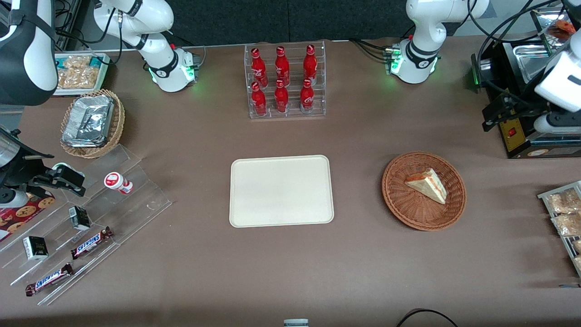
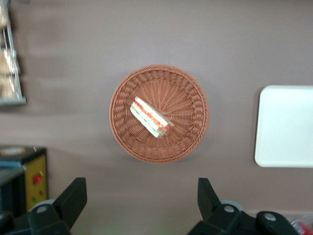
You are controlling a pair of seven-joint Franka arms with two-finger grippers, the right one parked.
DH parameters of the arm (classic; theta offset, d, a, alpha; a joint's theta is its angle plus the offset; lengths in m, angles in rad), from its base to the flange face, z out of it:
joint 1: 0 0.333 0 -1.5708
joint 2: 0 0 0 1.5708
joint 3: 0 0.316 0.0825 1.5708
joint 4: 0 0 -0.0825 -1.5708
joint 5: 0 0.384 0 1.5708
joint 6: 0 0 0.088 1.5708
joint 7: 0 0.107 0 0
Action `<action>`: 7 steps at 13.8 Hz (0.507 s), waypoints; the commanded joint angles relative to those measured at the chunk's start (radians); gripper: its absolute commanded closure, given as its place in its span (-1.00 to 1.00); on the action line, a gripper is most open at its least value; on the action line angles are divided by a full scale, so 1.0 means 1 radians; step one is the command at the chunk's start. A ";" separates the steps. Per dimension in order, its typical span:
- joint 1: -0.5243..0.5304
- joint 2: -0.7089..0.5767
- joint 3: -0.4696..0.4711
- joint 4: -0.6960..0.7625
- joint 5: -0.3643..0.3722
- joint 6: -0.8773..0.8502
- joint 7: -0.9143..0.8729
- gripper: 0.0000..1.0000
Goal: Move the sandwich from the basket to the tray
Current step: 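Move the left gripper over the wicker basket toward the sandwich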
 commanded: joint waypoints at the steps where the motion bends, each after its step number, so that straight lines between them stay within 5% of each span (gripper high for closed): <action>1: -0.011 0.035 0.005 -0.010 -0.010 -0.009 -0.213 -0.99; 7: -0.017 0.038 0.004 -0.297 0.004 0.318 -0.635 -1.00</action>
